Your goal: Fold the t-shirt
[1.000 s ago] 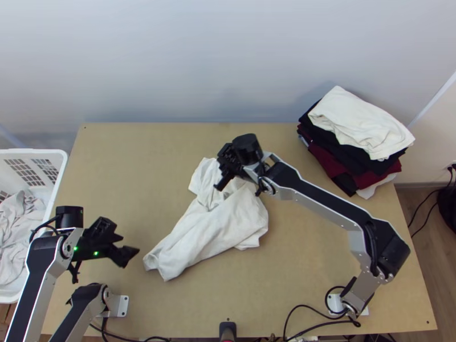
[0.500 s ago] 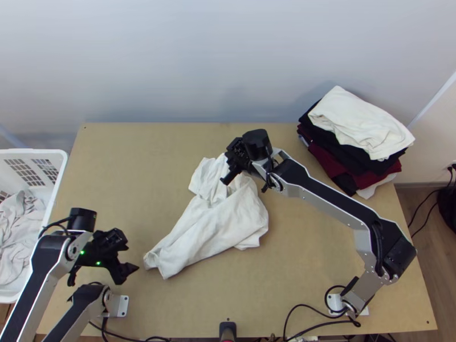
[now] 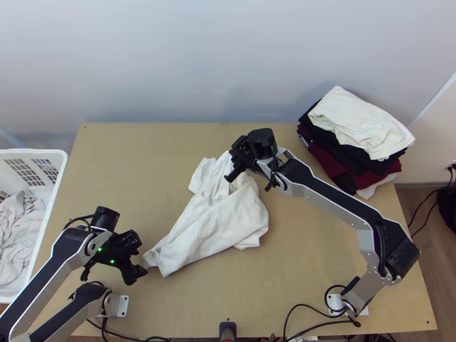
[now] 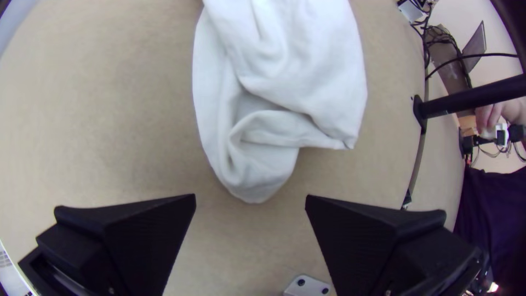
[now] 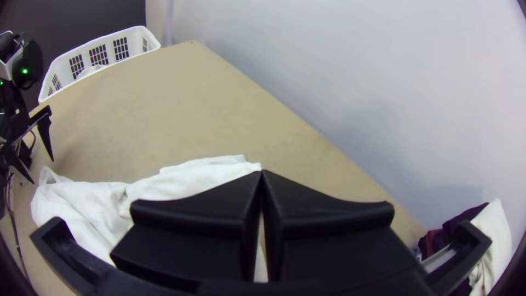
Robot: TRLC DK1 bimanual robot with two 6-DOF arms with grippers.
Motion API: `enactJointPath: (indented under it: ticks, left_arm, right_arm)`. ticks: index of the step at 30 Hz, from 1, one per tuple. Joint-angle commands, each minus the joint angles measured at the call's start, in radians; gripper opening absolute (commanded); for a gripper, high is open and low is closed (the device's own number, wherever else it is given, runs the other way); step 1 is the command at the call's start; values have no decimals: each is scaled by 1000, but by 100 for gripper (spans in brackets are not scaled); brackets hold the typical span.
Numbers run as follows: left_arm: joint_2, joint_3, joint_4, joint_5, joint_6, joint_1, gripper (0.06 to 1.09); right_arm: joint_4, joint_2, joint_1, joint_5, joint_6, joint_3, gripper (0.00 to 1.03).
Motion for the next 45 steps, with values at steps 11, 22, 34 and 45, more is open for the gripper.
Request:
enactJointPath:
  ticks: [11, 22, 34, 45]
  left_arm:
    - [56, -82, 170, 1, -86, -25, 58]
    - [21, 1, 274, 10, -217, 52, 10]
    - [119, 246, 463, -72, -460, 236, 10]
    - [209, 547, 463, -250, -605, 345, 10]
  right_arm:
    - [40, -57, -15, 13, 9, -54, 3]
    - [30, -94, -67, 13, 75, -57, 3]
    - [-31, -226, -200, 14, 207, -50, 3]
    - [-33, -362, -320, 28, 266, -73, 3]
